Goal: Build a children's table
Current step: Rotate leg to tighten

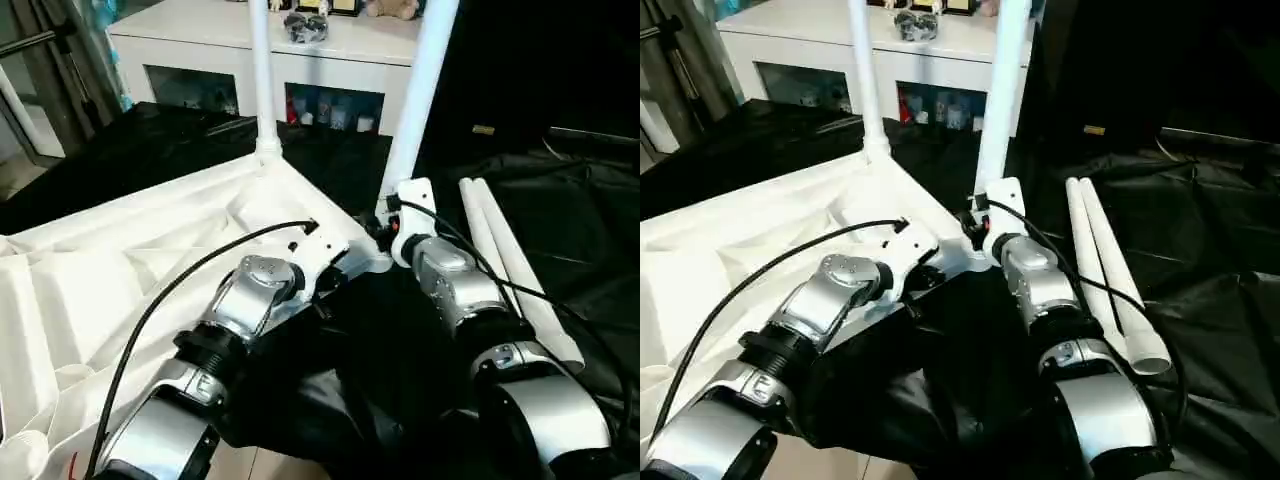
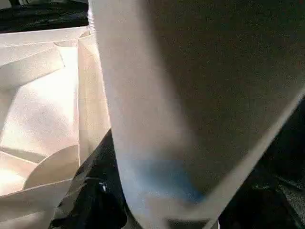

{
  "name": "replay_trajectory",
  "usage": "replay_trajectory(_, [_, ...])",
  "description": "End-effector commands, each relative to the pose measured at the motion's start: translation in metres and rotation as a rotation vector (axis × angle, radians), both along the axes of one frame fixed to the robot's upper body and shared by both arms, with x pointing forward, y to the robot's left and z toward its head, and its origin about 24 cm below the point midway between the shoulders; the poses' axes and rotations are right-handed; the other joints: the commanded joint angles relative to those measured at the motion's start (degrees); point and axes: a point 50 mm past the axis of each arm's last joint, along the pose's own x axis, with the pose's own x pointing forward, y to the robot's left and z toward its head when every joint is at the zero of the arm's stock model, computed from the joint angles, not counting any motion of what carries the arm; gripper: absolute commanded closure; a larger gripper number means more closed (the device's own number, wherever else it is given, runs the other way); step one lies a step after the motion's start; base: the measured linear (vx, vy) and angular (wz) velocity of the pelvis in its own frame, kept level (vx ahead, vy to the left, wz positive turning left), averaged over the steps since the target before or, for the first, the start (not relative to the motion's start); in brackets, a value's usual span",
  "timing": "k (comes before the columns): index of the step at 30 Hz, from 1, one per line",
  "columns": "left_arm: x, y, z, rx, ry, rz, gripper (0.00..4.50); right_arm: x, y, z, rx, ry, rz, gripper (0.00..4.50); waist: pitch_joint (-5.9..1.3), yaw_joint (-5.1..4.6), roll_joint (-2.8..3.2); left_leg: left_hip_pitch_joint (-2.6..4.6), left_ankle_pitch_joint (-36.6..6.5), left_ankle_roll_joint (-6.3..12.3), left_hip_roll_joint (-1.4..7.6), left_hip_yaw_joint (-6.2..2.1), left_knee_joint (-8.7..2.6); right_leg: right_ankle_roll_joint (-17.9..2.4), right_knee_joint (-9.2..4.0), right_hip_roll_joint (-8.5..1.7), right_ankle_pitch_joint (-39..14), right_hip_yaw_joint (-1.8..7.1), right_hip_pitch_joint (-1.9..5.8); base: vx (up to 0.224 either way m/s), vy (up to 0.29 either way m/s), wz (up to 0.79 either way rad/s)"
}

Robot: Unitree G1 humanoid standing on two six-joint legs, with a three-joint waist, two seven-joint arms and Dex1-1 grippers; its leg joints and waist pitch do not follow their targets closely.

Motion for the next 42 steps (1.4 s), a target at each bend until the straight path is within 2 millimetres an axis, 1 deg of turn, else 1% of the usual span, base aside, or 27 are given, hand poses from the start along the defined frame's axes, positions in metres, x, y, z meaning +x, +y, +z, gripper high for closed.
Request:
replay_trajectory(1, [0.007, -0.009, 0.02, 0.002, -0.101, -0.045, 4.5, -0.028, 0.017, -0.05, 0.035, 0.248, 0.05, 2.23, -1.72, 0.09, 0.46, -0.25, -20.38, 0.19, 1.43, -0.78, -4.31, -7.79, -5.9, -4.76, -25.51, 2.74, 1.21, 0.0, 0.0, 0.0])
replay_trajectory(3, [0.007, -0.007, 0.022, 0.018, -0.126, -0.06, 4.5, -0.024, 0.018, -0.043, 0.042, 0.219, 0.068, 1.84, -1.72, -0.01, 0.49, -0.29, -21.04, 0.09, 1.46, -0.91, -4.4, -7.25, -6.0, -4.75, -26.47, 2.67, 1.15, 0.0, 0.0, 0.0])
replay_trajectory(4, [0.007, -0.006, 0.023, 0.015, -0.133, -0.074, 4.5, -0.022, 0.018, -0.04, 0.049, 0.202, 0.076, 1.82, -1.78, -0.12, 0.35, -0.36, -20.78, 0.13, 1.51, -0.84, -4.42, -7.32, -6.01, -4.74, -25.76, 2.72, 1.13, 0.0, 0.0, 0.0])
replay_trajectory(6, [0.006, -0.006, 0.024, 0.01, -0.134, -0.085, 4.5, -0.021, 0.018, -0.036, 0.058, 0.189, 0.085, 1.78, -1.9, -0.03, 0.44, -0.38, -19.95, 0.09, 1.52, -0.79, -4.37, -7.67, -5.95, -4.78, -24.43, 2.81, 1.17, 0.0, 0.0, 0.0])
replay_trajectory(7, [0.005, -0.003, 0.026, -0.003, -0.138, -0.108, 4.5, -0.016, 0.018, -0.026, 0.102, 0.158, 0.107, 1.52, -2.13, -0.09, 0.46, -0.92, -17.5, 0.29, 1.61, -0.76, -4.4, -8.85, -5.2, -4.66, -19.32, 2.88, 1.67, 0.0, 0.0, 0.0])
replay_trajectory(9, [0.005, -0.001, 0.026, -0.01, -0.132, -0.111, 4.5, -0.015, 0.017, -0.021, 0.106, 0.142, 0.15, 1.38, -2.31, -0.14, 0.58, -1.0, -15.86, 0.73, 1.63, -0.59, -4.17, -10.08, -4.87, -4.64, -15.9, 2.9, 1.83, 0.0, 0.0, 0.0])
replay_trajectory(11, [0.004, 0.0, 0.027, -0.027, -0.133, -0.12, 4.5, -0.014, 0.015, -0.017, 0.096, 0.123, 0.176, 1.34, -2.75, -0.05, 0.58, -1.28, -11.01, 1.53, 1.58, -0.35, -3.65, -12.13, -4.07, -4.58, -8.21, 2.92, 2.13, 0.0, 0.0, 0.0])
replay_trajectory(12, [0.004, 0.0, 0.027, -0.032, -0.134, -0.125, 4.5, -0.014, 0.015, -0.017, 0.095, 0.12, 0.184, 1.23, -2.86, -0.01, 0.62, -1.28, -9.79, 1.81, 1.59, -0.27, -3.51, -12.72, -3.86, -4.52, -6.13, 2.9, 2.16, 0.0, 0.0, 0.0])
replay_trajectory(13, [0.002, 0.001, 0.028, -0.043, -0.131, -0.142, 4.5, -0.013, 0.012, -0.013, 0.08, 0.101, 0.216, 0.98, -2.96, -0.03, 0.55, -1.48, -7.38, 2.48, 1.57, -0.2, -3.29, -13.83, -3.36, -4.42, -2.02, 2.85, 2.35, 0.0, 0.0, 0.0])
replay_trajectory(14, [0.002, 0.002, 0.028, -0.047, -0.128, -0.149, 4.5, -0.013, 0.011, -0.011, 0.069, 0.091, 0.232, 0.98, -3.05, 0.1, 0.58, -1.52, -5.63, 3.23, 1.55, -0.12, -3.09, -14.76, -2.99, -4.4, 1.41, 2.8, 2.5, 0.0, 0.0, 0.0])
replay_trajectory(16, [-0.002, 0.004, 0.027, -0.047, -0.121, -0.187, 4.5, -0.014, 0.007, -0.008, 0.042, 0.078, 0.279, 0.85, -3.08, 0.14, 0.5, -1.71, -4.29, 4.35, 1.47, -0.08, -2.92, -15.44, -2.73, -4.42, 4.08, 2.73, 2.75, 0.0, 0.0, 0.0])
replay_trajectory(18, [-0.002, 0.005, 0.026, -0.043, -0.113, -0.194, 4.5, -0.015, 0.006, -0.008, 0.034, 0.076, 0.295, 0.85, -3.14, 0.24, 0.54, -1.61, -3.63, 4.86, 1.5, -0.04, -2.82, -15.83, -2.64, -4.46, 5.1, 2.73, 2.75, 0.0, 0.0, 0.0])
replay_trajectory(19, [-0.005, 0.01, 0.023, -0.038, -0.1, -0.225, 4.5, -0.02, -0.001, -0.007, 0.017, 0.086, 0.373, 0.85, -3.0, 0.44, 0.54, -1.5, -4.04, 5.3, 1.55, 0.03, -2.82, -15.92, -2.78, -4.45, 4.37, 2.72, 2.69, 0.0, 0.0, 0.0])
replay_trajectory(20, [-0.006, 0.011, 0.023, -0.038, -0.094, -0.234, 4.5, -0.021, -0.004, -0.008, 0.004, 0.088, 0.388, 0.85, -2.95, 0.64, 0.54, -1.52, -4.54, 5.38, 1.6, 0.01, -2.82, -15.71, -2.78, -4.5, 3.28, 2.73, 2.85, 0.0, 0.0, 0.0])
replay_trajectory(22, [-0.008, 0.014, 0.022, -0.043, -0.084, -0.265, 4.5, -0.024, -0.011, -0.007, -0.019, 0.082, 0.44, 0.85, -2.8, 0.78, 0.52, -1.55, -5.12, 5.08, 1.66, 0.07, -2.83, -15.43, -3.0, -4.6, 1.4, 2.78, 2.81, 0.0, 0.0, 0.0])
replay_trajectory(23, [-0.008, 0.014, 0.022, -0.043, -0.082, -0.27, 4.5, -0.025, -0.012, -0.007, -0.019, 0.081, 0.447, 0.85, -2.83, 0.87, 0.61, -1.46, -5.25, 4.6, 1.73, 0.07, -2.83, -15.42, -2.9, -4.62, 0.64, 2.81, 2.73, 0.0, 0.0, 0.0])
replay_trajectory(24, [-0.008, 0.015, 0.022, -0.043, -0.08, -0.274, 4.5, -0.025, -0.012, -0.007, -0.018, 0.079, 0.454, 0.85, -2.83, 0.87, 0.61, -1.46, -5.25, 4.6, 1.73, 0.07, -2.83, -15.42, -2.9, -4.62, 0.64, 2.81, 2.73, 0.0, 0.0, 0.0])
replay_trajectory(25, [-0.011, 0.017, 0.022, -0.048, -0.076, -0.314, 4.5, -0.027, -0.016, -0.004, -0.011, 0.063, 0.492, 0.85, -2.71, 0.96, 0.55, -1.42, -5.54, 4.29, 1.7, 0.05, -2.85, -15.27, -3.0, -4.57, -0.1, 2.79, 2.77, 0.0, 0.0, 0.0])
replay_trajectory(28, [-0.014, 0.02, 0.022, -0.049, -0.065, -0.36, 4.5, -0.031, -0.02, 0.0, -0.003, 0.039, 0.545, 0.85, -2.82, 1.09, 0.59, -1.39, -4.98, 4.4, 1.77, 0.1, -2.72, -15.48, -2.71, -4.52, 1.37, 2.83, 2.77, 0.0, 0.0, 0.0])
replay_trajectory(31, [-0.02, 0.026, 0.021, -0.066, -0.045, -0.439, 4.5, -0.037, -0.025, 0.005, 0.018, 0.032, 0.611, 0.85, -2.9, 1.47, 0.48, -1.5, -3.27, 5.38, 1.73, 0.15, -2.49, -15.94, -2.31, -4.41, 4.35, 2.76, 2.93, 0.0, 0.0, 0.0])
replay_trajectory(34, [-0.024, 0.031, 0.019, -0.066, -0.028, -0.491, 4.5, -0.044, -0.029, 0.007, 0.007, 0.04, 0.692, 0.85, -2.86, 2.13, 0.58, -1.34, -3.59, 5.88, 1.79, 0.23, -2.39, -15.48, -2.39, -4.34, 3.26, 2.68, 2.78, 0.0, 0.0, 0.0])
replay_trajectory(35, [-0.024, 0.032, 0.019, -0.066, -0.024, -0.499, 4.5, -0.046, -0.03, 0.007, 0.003, 0.043, 0.709, 0.85, -2.82, 2.24, 0.59, -1.31, -4.06, 5.56, 1.85, 0.26, -2.43, -15.44, -2.39, -4.36, 2.44, 2.7, 2.69, 0.0, 0.0, 0.0])
replay_trajectory(37, [-0.025, 0.033, 0.019, -0.065, -0.018, -0.513, 4.5, -0.049, -0.03, 0.006, -0.002, 0.051, 0.736, 1.09, -2.72, 2.31, 0.52, -1.27, -4.78, 4.87, 1.86, 0.25, -2.5, -15.17, -2.5, -4.4, 0.82, 2.75, 2.64, 0.0, 0.0, 0.0])
replay_trajectory(38, [-0.025, 0.034, 0.018, -0.064, -0.017, -0.52, 4.5, -0.05, -0.03, 0.005, -0.003, 0.053, 0.745, 1.17, -2.69, 2.38, 0.61, -1.2, -5.54, 4.39, 1.88, 0.2, -2.53, -15.0, -2.65, -4.48, -0.58, 2.75, 2.56, 0.0, 0.0, 0.0])
replay_trajectory(40, [-0.026, 0.036, 0.018, -0.057, -0.013, -0.542, 4.5, -0.054, -0.03, 0.004, -0.009, 0.065, 0.773, 1.22, -2.65, 2.51, 0.61, -1.07, -6.34, 3.84, 1.83, 0.25, -2.54, -14.6, -2.79, -4.42, -2.15, 2.8, 2.47, 0.0, 0.0, 0.0])
replay_trajectory(41, [-0.027, 0.036, 0.017, -0.056, -0.012, -0.545, 4.5, -0.054, -0.029, 0.003, -0.011, 0.067, 0.777, 1.5, -2.69, 2.5, 0.5, -1.17, -6.2, 3.62, 1.81, 0.2, -2.57, -14.37, -2.68, -4.41, -2.2, 2.82, 2.57, 0.0, 0.0, 0.0])
replay_trajectory(42, [-0.027, 0.037, 0.017, -0.055, -0.01, -0.546, 4.5, -0.055, -0.029, 0.002, -0.013, 0.068, 0.778, 1.5, -2.67, 2.51, 0.49, -1.2, -6.17, 3.52, 1.76, 0.21, -2.56, -14.23, -2.71, -4.37, -2.31, 2.82, 2.56, 0.0, 0.0, 0.0])
